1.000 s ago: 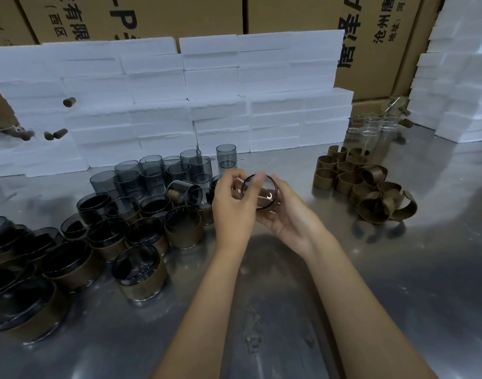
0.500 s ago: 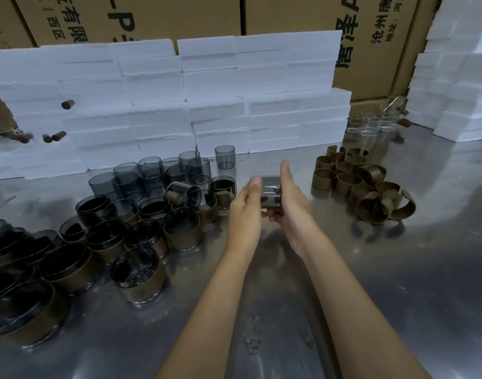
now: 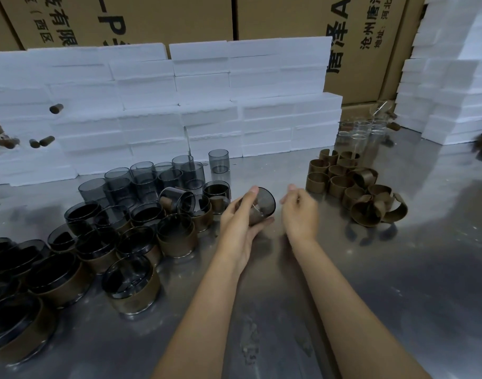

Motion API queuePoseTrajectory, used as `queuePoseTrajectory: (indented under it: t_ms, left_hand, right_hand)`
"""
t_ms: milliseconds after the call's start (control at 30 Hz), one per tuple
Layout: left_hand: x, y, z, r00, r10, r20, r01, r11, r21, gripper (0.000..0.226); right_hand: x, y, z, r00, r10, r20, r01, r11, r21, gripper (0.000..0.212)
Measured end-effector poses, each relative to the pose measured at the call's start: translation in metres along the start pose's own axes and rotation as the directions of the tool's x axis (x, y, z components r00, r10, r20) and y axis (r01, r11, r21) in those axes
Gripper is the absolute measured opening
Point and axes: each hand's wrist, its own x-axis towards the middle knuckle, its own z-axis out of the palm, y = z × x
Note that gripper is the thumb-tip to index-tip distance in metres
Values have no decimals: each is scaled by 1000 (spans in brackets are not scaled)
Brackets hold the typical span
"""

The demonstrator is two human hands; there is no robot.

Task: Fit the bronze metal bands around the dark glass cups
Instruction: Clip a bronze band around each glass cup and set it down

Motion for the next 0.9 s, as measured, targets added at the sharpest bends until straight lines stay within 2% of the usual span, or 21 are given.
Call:
queuePoseTrajectory:
  t_ms: [67,167,233,300,400,500,600,667,733,833,900]
  left_hand:
    - [2,0,-2,1000,-14,12,14,999,-52,26]
    - [5,1,-6,998,-41,51,45,994,-98,44]
    - [8,3,-9,993,-89,83,100,986,-136,38]
    - [10,4,-12,985,-131,110,149,973,-176,34]
    - [13,4,-15,979,-155,135,181,962,-205,25]
    - [13,4,-15,978,-153,140,181,959,-219,16]
    - [12,6,-14,981,-138,134,166,958,-234,27]
    - [11,7,-13,985,-121,126,147,964,-223,51]
    - [9,7,-12,984,-92,151,117,979,-166,67]
    - [5,5,-11,975,-38,221,54,996,-68,70]
    - [3,3,-11,968,-31,250,37,999,-19,73]
  right_hand:
    - [22,-3,-8,995,75,-60,-83,988,-133,31]
    - [61,-5,-20,988,152,13,-130,884,-449,50]
    - [79,-2,-23,984,174,45,-111,789,-604,53]
    - [90,2,-23,981,181,72,-83,724,-685,45]
    - [96,7,-19,986,143,90,-34,692,-721,39]
    - [84,9,-17,992,49,114,41,739,-672,44]
    - [58,2,-25,977,-129,168,203,801,-564,37]
    - [35,-7,-36,918,-314,240,394,783,-482,27]
    - [11,-20,-47,808,-462,366,588,683,-434,18]
    - [-8,-36,-55,641,-521,564,766,471,-437,14]
    - [-12,-40,-54,584,-521,623,812,366,-455,11]
